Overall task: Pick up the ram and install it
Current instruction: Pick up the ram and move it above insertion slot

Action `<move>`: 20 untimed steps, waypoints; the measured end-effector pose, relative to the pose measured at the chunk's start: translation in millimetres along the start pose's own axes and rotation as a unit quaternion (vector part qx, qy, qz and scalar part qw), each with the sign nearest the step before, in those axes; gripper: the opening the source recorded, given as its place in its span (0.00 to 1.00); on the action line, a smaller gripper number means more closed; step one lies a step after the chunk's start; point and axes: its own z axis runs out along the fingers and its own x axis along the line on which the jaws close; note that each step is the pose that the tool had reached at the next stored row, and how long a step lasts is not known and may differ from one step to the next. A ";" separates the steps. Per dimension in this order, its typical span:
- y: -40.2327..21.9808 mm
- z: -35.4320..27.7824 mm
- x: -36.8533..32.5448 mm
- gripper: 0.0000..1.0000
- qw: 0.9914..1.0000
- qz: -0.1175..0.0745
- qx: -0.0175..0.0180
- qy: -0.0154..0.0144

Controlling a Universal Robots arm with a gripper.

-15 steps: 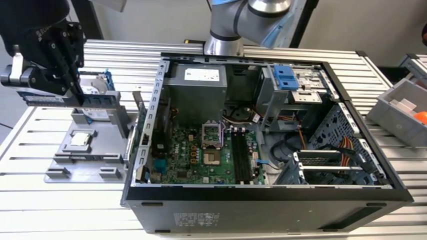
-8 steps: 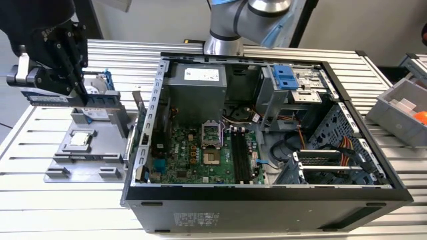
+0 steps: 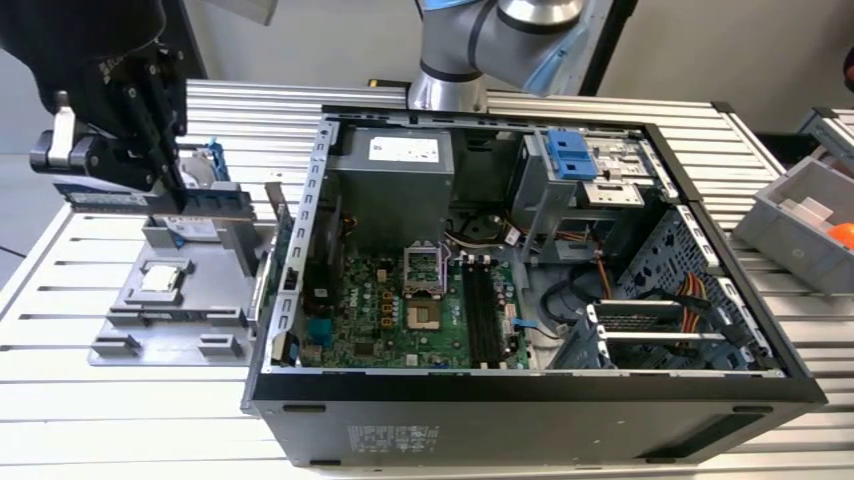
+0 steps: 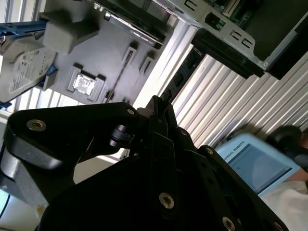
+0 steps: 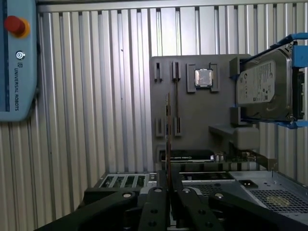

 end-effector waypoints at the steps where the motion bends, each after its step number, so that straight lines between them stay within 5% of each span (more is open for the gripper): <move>1: -0.7 0.0 0.0 0.00 1.000 0.000 0.000 0.000; 20: -14.6 -0.3 -0.8 0.00 1.000 0.000 -0.001 0.003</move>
